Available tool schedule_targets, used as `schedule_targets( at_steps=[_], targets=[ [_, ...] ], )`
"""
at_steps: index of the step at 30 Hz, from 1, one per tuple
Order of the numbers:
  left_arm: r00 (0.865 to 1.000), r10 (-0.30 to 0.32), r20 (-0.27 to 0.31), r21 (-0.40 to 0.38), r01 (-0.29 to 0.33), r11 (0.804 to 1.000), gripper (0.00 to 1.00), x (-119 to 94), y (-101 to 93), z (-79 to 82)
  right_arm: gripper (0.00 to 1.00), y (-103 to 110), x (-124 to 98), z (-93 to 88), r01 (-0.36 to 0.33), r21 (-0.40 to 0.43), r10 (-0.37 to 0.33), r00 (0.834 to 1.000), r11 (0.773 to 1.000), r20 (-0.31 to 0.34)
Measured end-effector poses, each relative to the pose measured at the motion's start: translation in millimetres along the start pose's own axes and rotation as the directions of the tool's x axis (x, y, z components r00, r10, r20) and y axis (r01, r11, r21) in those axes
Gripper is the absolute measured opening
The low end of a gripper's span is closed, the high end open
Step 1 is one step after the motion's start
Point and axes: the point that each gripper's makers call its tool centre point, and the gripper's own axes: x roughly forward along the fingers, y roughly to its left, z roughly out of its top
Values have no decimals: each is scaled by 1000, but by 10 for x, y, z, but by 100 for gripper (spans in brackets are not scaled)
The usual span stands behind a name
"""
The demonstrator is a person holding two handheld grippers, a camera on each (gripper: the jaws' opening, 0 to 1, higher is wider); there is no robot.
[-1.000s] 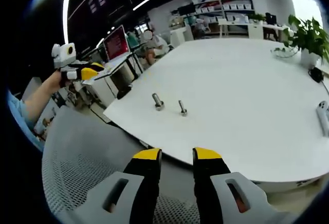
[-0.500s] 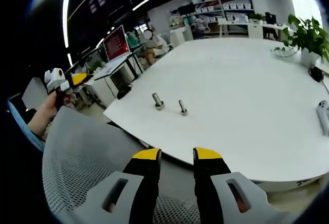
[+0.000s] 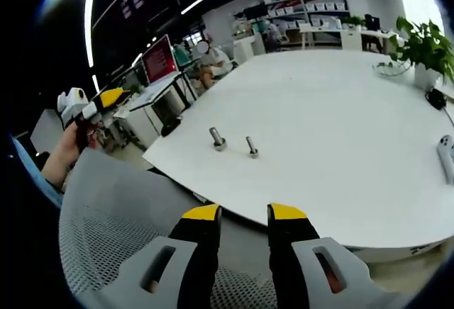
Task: Place the washer onto the threaded stud by aligning its center hole with the stud, sliding it down to the base, and recovering from edge contact or off-axis alignment until the washer reaches the visible bottom stop.
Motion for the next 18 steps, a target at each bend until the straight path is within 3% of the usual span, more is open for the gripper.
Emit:
schedule_targets(
  at_steps=[3,5,8,10,13,15,17,18],
  targets=[
    [999,41,-13,-19,-41,999,37,42,92,-94,28,-4,-2,29,1,-2,0,1000,1000,19],
    [998,33,-57,25,-32,999,36,67,72,-188,28,2,-11,65,-4,1,4,999,1000,44],
    [996,44,-72,76,-39,996,36,77,57,-234,28,-1,-20,104,-7,-2,8,997,1000,72],
    [989,71,-131,124,-55,991,38,69,113,-369,27,-9,-22,124,-5,4,5,996,1000,87],
    [988,88,-123,154,-69,986,37,58,161,-386,27,-25,-26,132,3,19,-5,995,1000,95],
    [990,85,-109,132,-70,989,33,18,217,-405,27,-10,-15,101,-10,18,8,997,1000,75],
    [984,76,-163,-42,-84,996,32,-46,295,-592,28,49,7,-20,-40,14,40,999,999,-10],
    [990,54,-128,-114,-69,991,33,-43,318,-574,28,57,21,-5,-40,10,40,999,999,-7]
  ],
)
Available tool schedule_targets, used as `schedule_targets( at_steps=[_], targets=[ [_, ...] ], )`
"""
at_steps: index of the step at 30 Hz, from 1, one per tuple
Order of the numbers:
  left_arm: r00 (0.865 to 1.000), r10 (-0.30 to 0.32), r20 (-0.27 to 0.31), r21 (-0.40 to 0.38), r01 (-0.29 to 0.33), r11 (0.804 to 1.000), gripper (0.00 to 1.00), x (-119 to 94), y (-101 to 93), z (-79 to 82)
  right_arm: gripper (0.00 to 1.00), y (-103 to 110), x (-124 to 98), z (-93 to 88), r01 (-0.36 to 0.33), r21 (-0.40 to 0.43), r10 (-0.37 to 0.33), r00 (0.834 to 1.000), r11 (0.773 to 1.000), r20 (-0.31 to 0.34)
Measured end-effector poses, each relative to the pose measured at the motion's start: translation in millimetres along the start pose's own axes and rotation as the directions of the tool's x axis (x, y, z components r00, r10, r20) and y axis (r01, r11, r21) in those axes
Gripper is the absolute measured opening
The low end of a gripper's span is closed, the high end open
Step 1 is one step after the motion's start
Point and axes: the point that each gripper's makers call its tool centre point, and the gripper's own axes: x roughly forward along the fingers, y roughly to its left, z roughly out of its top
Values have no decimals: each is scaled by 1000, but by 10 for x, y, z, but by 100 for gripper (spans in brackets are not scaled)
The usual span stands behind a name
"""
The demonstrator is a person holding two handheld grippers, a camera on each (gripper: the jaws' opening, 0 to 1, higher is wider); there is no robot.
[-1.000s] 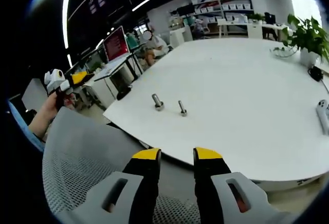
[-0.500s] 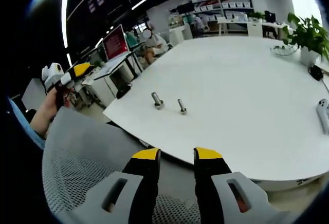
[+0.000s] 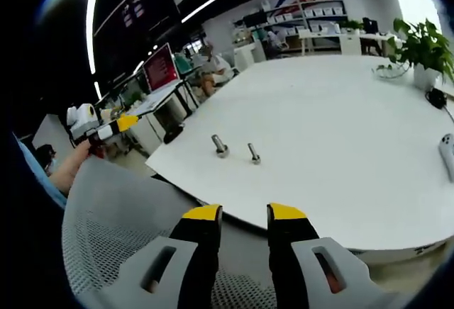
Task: Place the washer onto the threaded stud by aligning its center hole with the stud, sliding it down to the base, and recovering from edge contact or off-axis alignment until the washer reaches the visible bottom stop.
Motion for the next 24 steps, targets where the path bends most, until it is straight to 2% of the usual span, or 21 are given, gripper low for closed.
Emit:
schedule_targets(
  at_steps=[2,3,6,7,13,16,24],
  targets=[
    [996,-16,91,-76,23,997,33,-12,32,146,27,-19,3,21,14,-6,-14,1000,1000,9],
    [996,-3,92,-95,12,995,33,-15,59,152,27,-32,0,23,20,-4,-20,1000,1000,12],
    [999,9,41,-17,-9,1000,33,17,103,68,27,-35,-4,42,25,3,-25,999,1000,27],
    [999,7,43,-5,-7,1000,32,22,103,73,27,-40,-3,46,26,4,-26,999,1000,29],
    [999,5,32,-22,-5,1000,33,24,109,33,26,-22,-27,116,15,10,-16,996,1000,86],
    [999,10,38,-24,-10,1000,34,18,116,32,26,-3,-22,98,5,7,-5,997,1000,75],
    [1000,6,4,-29,-6,1000,34,24,109,-40,27,-12,-8,24,8,14,-9,1000,1000,29]
  ],
)
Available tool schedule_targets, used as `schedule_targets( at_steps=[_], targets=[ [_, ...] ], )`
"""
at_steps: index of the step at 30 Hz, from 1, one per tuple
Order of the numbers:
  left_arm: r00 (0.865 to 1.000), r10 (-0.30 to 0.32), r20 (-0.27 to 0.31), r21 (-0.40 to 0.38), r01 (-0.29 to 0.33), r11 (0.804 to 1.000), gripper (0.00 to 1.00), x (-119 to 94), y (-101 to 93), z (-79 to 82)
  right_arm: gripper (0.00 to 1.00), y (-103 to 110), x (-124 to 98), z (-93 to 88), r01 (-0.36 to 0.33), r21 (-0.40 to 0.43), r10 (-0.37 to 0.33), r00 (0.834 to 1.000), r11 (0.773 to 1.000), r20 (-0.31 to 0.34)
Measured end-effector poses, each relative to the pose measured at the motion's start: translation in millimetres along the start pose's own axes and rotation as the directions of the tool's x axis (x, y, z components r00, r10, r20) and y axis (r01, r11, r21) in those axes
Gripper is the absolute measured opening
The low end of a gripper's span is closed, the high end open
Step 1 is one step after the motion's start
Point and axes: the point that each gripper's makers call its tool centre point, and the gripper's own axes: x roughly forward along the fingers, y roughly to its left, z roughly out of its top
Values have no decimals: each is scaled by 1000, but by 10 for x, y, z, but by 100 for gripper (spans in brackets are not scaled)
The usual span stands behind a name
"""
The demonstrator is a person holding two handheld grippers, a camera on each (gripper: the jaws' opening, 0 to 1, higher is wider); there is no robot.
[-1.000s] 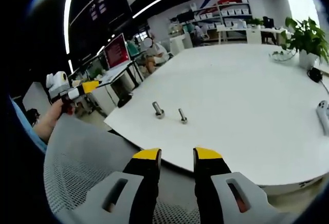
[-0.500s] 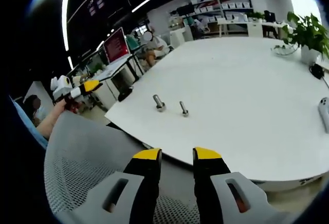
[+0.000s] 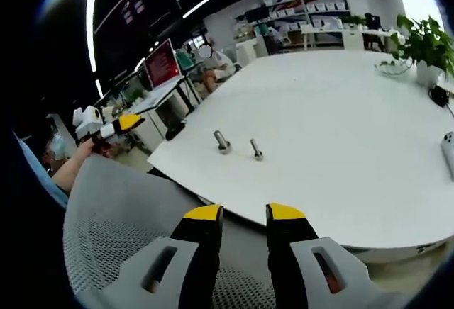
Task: Place the washer onto the threaded stud by aligning its center hole with the stud, sliding it down to the base, and recovering from edge contact or off-axis alignment until the washer reaches the visible bottom stop.
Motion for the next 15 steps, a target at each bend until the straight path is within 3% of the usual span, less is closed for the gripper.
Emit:
schedule_targets(
  at_steps=[7,11,15],
  targets=[
    [1000,1,-1,0,-1,1000,34,-8,0,-5,27,12,-7,-16,-8,6,8,1000,1000,-2],
    [999,-16,-51,37,18,999,33,19,-32,-76,27,16,-4,-13,-11,4,11,1000,1000,-4],
    [998,-10,-58,55,13,998,32,24,-29,-87,27,6,-5,16,-8,6,7,1000,1000,9]
  ],
)
